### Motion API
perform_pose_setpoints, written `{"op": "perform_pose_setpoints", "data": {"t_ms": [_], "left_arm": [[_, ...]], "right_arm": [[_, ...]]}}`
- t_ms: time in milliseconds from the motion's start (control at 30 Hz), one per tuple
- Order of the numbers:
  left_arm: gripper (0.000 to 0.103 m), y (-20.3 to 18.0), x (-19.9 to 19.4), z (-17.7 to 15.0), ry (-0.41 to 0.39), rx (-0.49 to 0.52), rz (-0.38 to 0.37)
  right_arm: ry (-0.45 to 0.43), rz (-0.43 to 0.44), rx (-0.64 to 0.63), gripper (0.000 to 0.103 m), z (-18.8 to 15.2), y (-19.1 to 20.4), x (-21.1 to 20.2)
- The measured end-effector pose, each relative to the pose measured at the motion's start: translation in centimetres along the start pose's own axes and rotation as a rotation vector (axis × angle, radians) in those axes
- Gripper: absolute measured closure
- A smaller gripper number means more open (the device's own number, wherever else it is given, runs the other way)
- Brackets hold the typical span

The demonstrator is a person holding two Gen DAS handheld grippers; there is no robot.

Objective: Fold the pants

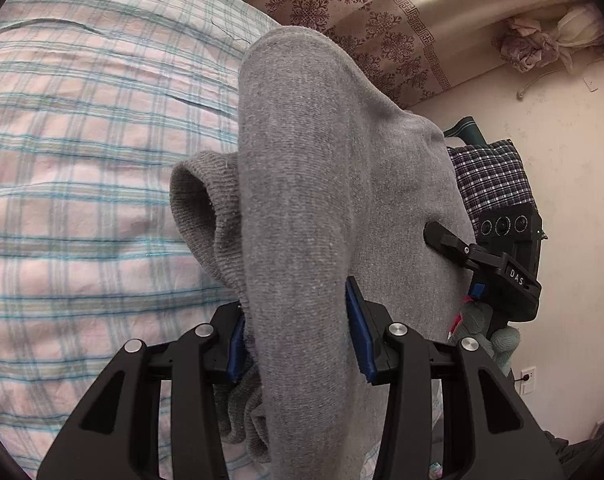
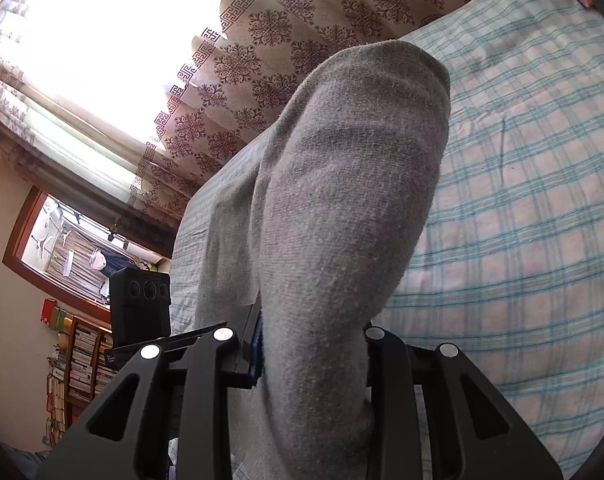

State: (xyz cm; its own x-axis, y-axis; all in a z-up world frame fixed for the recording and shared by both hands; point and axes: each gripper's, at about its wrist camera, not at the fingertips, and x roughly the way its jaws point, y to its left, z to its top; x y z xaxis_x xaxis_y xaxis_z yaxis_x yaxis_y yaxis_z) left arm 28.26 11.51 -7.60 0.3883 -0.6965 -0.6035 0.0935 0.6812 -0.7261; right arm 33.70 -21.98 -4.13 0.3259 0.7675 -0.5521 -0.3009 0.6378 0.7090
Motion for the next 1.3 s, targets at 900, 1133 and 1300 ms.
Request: {"op": "perform_pose_setpoints", "data": {"t_ms": [900,1133,1300], "left_arm": [[0.047,-3.1,6.2,1.9,0.019,0.133,0.293],[0.045,-5.7,5.3,0.7,-0.020,0.238,0.447],[0.045,-8.2,4.6,-1.2,-0.045,0.357,0.569]], "right_arm": [[-0.006,-0.433,-0.096,0.036,-0.5,-3.8,2.1],[-0.091,-0.678,-0.277,0.031,-2.6,0.2,0.4],[-0.135,-0.703,-0.312,0.031,-5.5,2.3,-1.4]]}}
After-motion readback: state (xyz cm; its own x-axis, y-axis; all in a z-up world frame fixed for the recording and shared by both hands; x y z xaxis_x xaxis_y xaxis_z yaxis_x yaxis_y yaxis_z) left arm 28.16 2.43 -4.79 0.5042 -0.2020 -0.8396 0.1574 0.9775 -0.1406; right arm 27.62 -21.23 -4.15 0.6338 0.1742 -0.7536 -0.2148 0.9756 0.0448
